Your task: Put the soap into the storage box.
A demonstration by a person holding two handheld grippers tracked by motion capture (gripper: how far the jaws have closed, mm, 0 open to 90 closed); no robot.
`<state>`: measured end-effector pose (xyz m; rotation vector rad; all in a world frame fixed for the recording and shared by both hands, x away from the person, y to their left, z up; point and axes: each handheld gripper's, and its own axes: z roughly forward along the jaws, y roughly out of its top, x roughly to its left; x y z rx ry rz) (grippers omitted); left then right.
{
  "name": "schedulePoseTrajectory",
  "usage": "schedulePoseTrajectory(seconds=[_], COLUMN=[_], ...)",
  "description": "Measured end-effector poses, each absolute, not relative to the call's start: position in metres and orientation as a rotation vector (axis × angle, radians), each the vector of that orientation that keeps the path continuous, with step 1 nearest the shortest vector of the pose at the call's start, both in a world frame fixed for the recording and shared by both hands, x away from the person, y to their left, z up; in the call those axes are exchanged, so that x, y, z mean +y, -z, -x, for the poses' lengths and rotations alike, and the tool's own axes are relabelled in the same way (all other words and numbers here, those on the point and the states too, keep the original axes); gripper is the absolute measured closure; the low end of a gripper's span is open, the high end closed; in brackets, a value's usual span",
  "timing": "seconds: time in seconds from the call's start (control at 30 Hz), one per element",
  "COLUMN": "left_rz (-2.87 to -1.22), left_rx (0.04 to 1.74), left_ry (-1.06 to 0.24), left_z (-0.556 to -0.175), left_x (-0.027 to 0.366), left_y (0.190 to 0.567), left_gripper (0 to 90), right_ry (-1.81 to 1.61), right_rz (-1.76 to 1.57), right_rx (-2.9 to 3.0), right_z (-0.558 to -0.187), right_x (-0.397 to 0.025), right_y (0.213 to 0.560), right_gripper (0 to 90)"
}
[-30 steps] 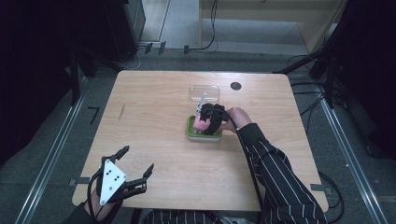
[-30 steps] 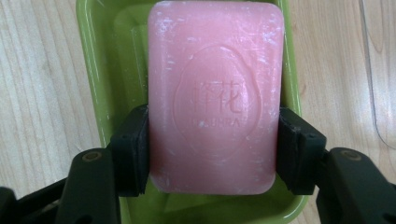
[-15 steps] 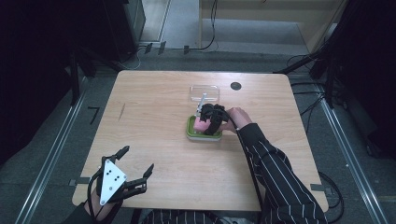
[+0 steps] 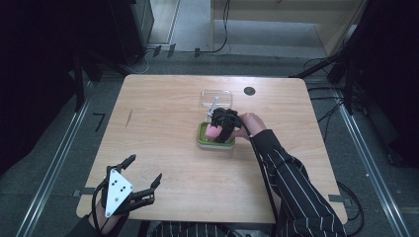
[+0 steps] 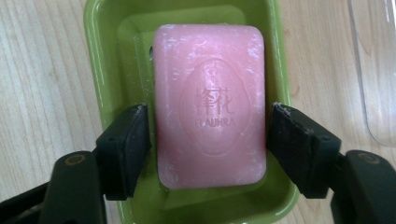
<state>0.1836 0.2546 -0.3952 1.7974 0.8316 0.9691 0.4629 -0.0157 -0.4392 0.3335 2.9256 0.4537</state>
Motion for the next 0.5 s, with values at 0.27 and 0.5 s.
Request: schedulePoseTrajectory(seconds=[0.27, 0.5], left_rz=[-1.796, -1.801], left_rx=[0.832, 0.820], left_ry=[-0.969, -0.967], left_z=[-0.183, -0.184], left_x=[0.255, 0.253], left_y=[0.395, 0.395], left_gripper=[13.3, 13.3], right_ry=[-0.480, -0.479], right_rz=[-0.384, -0.416], right_rx=[2.902, 2.910], right_z=[-0.457, -0.450], right_x=[-0.018, -0.024], right_y=[0.429, 0.424], right_gripper=[22.9, 17.7])
